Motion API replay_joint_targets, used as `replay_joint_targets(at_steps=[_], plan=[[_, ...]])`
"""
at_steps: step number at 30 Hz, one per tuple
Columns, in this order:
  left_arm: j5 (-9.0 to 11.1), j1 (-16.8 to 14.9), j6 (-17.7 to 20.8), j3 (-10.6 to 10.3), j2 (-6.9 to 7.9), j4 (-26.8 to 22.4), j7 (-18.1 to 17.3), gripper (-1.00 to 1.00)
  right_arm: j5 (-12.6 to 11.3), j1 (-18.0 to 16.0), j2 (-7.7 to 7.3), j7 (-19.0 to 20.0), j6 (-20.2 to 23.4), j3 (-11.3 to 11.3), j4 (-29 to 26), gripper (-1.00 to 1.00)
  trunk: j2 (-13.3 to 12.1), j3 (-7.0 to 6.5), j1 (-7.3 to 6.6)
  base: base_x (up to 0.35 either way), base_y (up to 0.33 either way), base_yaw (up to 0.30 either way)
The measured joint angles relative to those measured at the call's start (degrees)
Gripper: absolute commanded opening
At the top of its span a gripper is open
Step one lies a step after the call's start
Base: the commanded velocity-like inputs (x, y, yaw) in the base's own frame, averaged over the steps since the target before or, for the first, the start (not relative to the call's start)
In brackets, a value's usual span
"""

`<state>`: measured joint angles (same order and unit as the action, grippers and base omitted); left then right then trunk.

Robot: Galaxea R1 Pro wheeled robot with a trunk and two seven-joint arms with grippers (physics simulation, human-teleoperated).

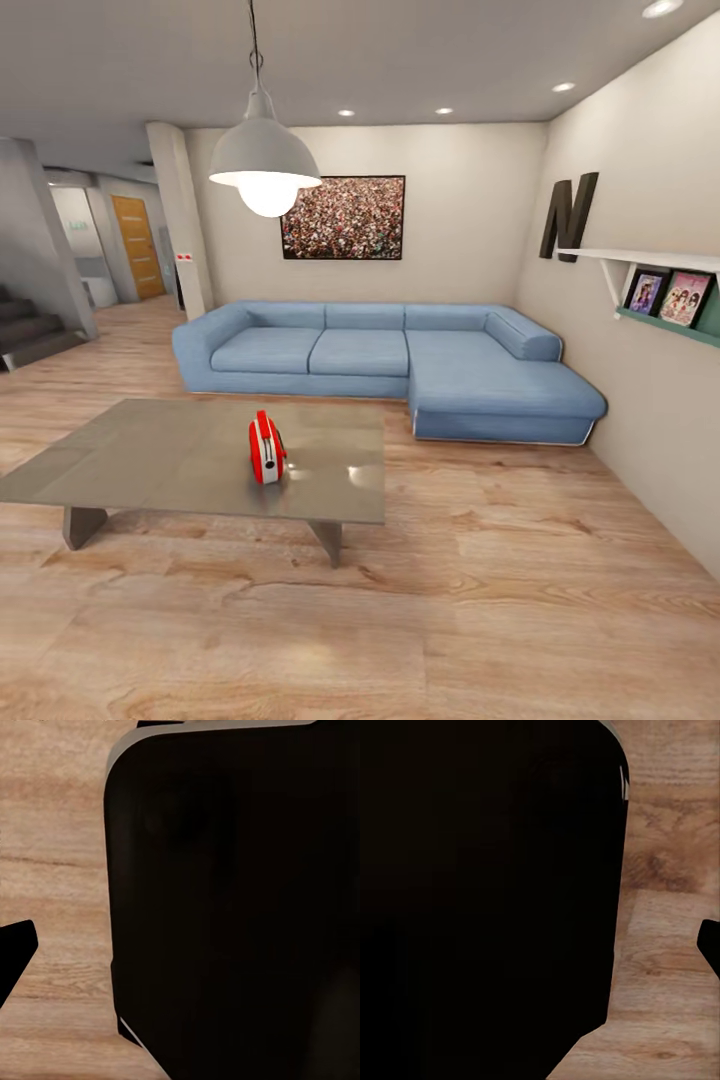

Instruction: Turn on the radio receiver that's on the table in the living room.

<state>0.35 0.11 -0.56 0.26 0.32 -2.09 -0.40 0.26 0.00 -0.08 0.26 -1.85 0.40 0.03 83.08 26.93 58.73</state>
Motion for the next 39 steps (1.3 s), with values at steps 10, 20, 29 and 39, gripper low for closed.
replay_joint_targets(at_steps=[10, 20, 29, 39], plan=[[0.16, -0.02, 0.45, 0.00, 0.05, -0.02, -0.04, 1.00, 0.00, 0.00, -0.01, 0.00, 0.00, 0.00, 0.01, 1.00, 0.00, 0.00, 0.00, 0.244, 0.150, 0.002], [0.18, -0.02, 0.48, 0.00, 0.09, -0.02, -0.12, 1.00, 0.00, 0.00, -0.01, 0.12, 0.02, 0.01, 0.01, 1.00, 0.00, 0.00, 0.00, 0.296, 0.185, 0.000], [0.18, -0.01, 0.48, 0.00, 0.03, -0.02, -0.12, 1.00, 0.00, 0.00, -0.03, 0.35, 0.09, 0.04, -0.02, 1.00, 0.00, 0.00, 0.00, 0.296, 0.186, 0.000], [0.18, -0.02, 0.48, 0.00, 0.09, -0.09, -0.12, 1.00, 0.00, 0.00, 0.05, 0.09, 0.09, 0.04, 0.02, 1.00, 0.00, 0.00, 0.00, 0.296, 0.186, 0.000]])
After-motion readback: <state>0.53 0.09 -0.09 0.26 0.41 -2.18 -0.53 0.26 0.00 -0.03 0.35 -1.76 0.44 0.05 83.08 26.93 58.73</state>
